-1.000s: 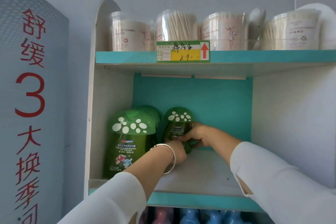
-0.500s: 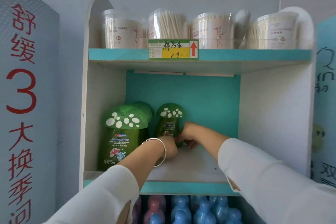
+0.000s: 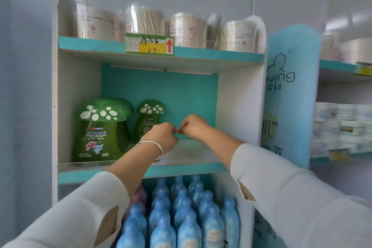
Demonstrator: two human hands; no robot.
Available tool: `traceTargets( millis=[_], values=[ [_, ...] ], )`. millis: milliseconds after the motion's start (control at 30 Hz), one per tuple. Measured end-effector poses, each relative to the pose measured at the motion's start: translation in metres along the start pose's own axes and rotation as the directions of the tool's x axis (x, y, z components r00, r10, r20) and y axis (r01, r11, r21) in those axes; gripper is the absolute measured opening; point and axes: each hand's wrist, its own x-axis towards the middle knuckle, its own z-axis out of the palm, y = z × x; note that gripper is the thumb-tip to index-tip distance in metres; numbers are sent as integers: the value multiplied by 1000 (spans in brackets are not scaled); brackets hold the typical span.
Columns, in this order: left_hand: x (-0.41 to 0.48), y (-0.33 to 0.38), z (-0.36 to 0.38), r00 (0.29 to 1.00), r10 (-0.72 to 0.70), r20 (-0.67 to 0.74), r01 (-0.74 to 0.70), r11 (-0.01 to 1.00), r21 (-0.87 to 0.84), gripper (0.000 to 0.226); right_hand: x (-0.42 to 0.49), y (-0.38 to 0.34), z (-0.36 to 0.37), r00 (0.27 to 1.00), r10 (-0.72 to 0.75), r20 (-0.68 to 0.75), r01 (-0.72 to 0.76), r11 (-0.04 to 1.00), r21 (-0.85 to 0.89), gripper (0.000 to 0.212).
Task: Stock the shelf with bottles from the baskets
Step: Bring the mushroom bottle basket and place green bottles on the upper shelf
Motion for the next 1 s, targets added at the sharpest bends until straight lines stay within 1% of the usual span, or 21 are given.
traceTargets(
  millis=[100,200,300,400,467,567,667,800,933,1000],
  values=[
    [-24,31,3,998,39,-54,-41,998,-41,25,-34,23,-24,993,9,-115,-4,999,43,18],
    [-52,69,13,990,81,-112,-88,994,-60,19,-72,48,-47,977,10,-214,6,997,74,15],
    [-78,115,32,985,137,-102,-143,988,-53,17,-111,81,-68,957,35,-287,-7,995,97,16],
    [-98,166,58,971,227,-81,-234,968,-87,15,-148,126,-88,949,82,-304,-43,990,132,16],
    [-110,201,80,955,291,-51,-295,950,-104,15,-170,164,-99,950,126,-287,-88,986,142,19],
    [-129,250,117,930,367,24,-360,922,-144,19,-209,227,-116,949,192,-248,-170,980,107,18],
    [-143,296,156,885,459,83,-439,880,-182,20,-253,284,-138,945,269,-189,-259,963,76,17],
    [-159,347,203,818,558,141,-535,827,-172,21,-309,347,-162,907,409,-105,-411,912,5,20],
    [-184,377,244,746,628,221,-620,776,-117,23,-372,389,-172,866,499,17,-494,861,-119,24],
    [-201,385,266,705,650,283,-644,754,-128,23,-402,406,-167,826,555,102,-531,826,-189,26]
  ],
)
